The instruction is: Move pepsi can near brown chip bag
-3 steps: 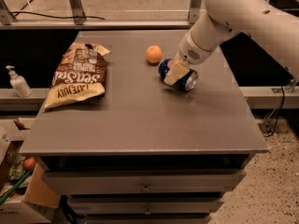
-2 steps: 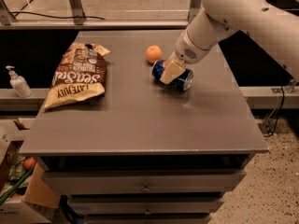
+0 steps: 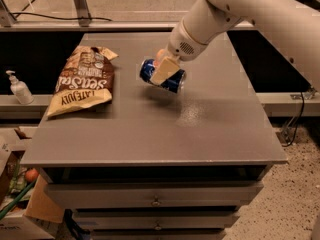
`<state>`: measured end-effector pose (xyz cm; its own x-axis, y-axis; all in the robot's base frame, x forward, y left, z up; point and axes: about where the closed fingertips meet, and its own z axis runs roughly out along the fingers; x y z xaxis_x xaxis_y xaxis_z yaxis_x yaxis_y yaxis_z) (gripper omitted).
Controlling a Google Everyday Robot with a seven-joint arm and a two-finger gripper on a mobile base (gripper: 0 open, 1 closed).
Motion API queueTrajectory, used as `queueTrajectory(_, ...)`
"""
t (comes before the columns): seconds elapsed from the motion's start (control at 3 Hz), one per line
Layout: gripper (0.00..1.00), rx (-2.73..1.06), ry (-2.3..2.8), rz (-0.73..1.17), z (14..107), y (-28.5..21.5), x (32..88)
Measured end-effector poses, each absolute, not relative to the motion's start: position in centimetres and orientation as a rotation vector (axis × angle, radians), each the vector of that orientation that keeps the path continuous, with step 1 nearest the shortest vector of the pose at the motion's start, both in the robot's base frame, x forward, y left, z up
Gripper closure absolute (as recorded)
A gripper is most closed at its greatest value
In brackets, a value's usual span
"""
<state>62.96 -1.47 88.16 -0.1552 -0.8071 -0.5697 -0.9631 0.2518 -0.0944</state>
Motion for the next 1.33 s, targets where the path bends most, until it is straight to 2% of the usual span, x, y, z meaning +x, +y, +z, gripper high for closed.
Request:
queueTrajectory(0.67,1.00,-1.718,1.899,0.487,89.0,5.9,61.7)
queueTrajectory(1.33,1.00,-1.806,1.864,0.550,86.7,9.9,60.0)
